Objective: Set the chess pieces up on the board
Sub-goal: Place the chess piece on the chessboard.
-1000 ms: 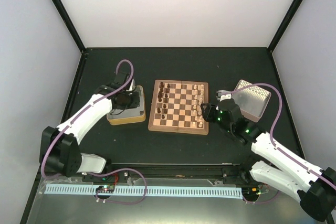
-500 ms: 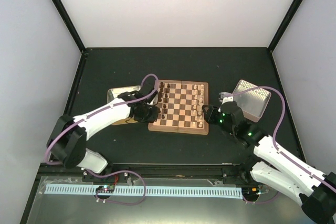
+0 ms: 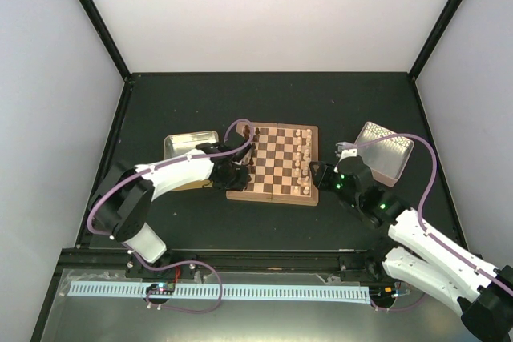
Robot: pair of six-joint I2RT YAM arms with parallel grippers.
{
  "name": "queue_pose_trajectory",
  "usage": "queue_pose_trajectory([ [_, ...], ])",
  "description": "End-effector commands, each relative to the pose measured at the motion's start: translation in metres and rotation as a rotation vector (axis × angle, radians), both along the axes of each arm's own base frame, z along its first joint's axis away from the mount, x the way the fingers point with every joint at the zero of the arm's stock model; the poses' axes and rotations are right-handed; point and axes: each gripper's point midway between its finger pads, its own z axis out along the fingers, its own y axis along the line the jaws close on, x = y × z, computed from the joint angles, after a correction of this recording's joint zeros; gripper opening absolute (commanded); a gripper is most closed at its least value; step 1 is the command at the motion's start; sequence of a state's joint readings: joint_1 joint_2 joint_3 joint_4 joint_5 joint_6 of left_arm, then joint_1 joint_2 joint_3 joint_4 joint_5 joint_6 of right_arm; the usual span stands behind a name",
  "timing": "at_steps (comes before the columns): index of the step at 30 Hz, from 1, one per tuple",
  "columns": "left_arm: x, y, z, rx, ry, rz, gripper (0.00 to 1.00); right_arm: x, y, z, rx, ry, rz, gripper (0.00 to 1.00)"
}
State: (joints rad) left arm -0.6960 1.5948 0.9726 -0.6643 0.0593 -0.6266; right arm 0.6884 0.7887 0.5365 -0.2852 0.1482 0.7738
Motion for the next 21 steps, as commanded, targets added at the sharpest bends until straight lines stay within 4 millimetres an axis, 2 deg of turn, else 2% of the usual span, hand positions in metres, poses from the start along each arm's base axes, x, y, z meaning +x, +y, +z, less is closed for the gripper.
queue_pose_trajectory([
  [1,0.002,0.000,-0.008,0.032,0.005,0.007,0.23,0.000,-0.004,-0.002,0.008,0.003,-0.019,0.42],
  [7,0.004,0.001,0.006,0.032,-0.017,-0.002,0.41,-0.001,-0.004,-0.004,0.006,0.006,-0.019,0.42],
  [13,0.014,0.000,0.048,-0.005,-0.105,-0.009,0.51,-0.001,-0.005,-0.002,0.004,0.010,-0.026,0.42],
  [17,0.026,0.019,0.085,0.014,-0.215,0.036,0.52,0.000,-0.006,-0.002,0.003,0.011,-0.034,0.42],
  [21,0.037,0.057,0.107,0.024,-0.283,0.128,0.53,0.002,-0.005,-0.001,-0.008,0.004,-0.032,0.42],
])
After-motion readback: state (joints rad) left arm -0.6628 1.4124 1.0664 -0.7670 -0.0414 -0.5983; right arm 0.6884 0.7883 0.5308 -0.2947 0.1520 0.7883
